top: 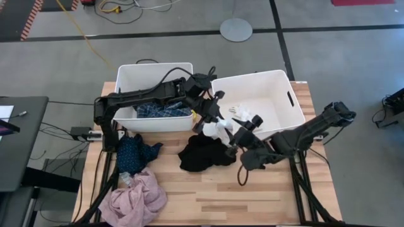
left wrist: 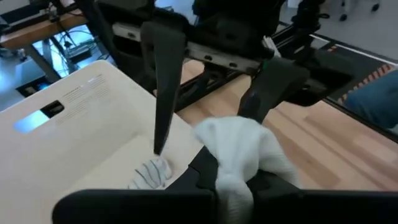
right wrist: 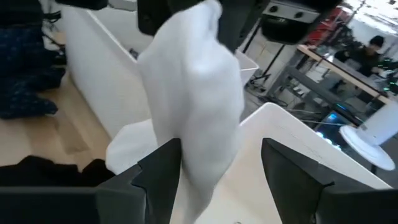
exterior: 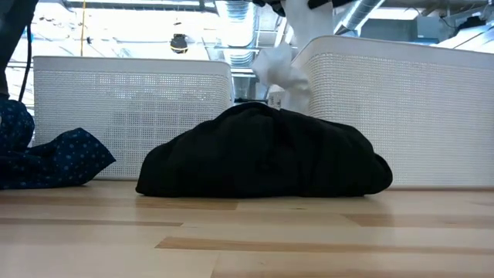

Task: Sort clothes
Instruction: Put the white socks into the right laundry bin

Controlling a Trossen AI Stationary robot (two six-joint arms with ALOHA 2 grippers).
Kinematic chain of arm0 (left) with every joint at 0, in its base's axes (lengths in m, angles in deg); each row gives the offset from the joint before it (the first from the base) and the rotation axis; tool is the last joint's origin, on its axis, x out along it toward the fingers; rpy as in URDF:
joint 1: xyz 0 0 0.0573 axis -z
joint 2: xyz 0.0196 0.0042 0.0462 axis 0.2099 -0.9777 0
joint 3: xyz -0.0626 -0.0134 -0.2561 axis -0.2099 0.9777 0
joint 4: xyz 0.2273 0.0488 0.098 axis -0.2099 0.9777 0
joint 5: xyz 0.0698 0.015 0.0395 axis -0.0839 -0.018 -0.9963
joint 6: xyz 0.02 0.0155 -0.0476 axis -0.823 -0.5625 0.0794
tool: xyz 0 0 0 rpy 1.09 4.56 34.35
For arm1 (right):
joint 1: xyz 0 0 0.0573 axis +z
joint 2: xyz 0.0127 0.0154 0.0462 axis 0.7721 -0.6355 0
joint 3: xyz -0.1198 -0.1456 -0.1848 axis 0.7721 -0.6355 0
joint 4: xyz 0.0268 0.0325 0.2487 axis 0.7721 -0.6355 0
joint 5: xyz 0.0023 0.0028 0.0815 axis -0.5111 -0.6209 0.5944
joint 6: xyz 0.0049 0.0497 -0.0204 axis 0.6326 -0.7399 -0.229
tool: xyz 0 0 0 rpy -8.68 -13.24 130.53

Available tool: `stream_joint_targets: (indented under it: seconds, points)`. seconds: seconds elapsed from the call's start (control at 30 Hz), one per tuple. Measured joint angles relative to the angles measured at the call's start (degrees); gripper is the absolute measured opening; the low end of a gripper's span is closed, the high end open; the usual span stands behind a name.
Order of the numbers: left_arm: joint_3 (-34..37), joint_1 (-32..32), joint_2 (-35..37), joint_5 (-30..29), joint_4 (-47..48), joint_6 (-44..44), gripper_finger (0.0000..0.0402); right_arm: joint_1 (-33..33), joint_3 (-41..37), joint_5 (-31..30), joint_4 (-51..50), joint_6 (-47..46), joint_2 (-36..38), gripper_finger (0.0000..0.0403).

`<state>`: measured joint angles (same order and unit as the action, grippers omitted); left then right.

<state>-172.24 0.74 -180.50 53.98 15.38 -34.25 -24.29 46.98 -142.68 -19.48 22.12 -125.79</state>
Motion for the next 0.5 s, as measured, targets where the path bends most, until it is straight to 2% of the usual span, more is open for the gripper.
stream_joint_targets:
  seconds: [0.17,0.27,0.37,0.5]
  points:
    - [0.00,0.58,0.00,1.13,0.77,-0.71,0.0005,-2.85,0.00,3.57,2.51,3.21,-0.02,0.0239]
    - [0.00,0.77,0.00,1.14,1.04,-0.85,0.0005,-3.90,0.00,4.89,4.20,5.42,-0.02,0.0218]
    - [0.00,0.75,0.00,1.14,1.14,-0.85,0.0005,-3.95,0.00,5.06,5.78,7.49,-0.02,0.0167]
    - [0.00,0.57,0.00,0.36,1.15,-0.87,0.0006,-3.92,0.00,6.40,5.93,8.11,-0.04,0.0050]
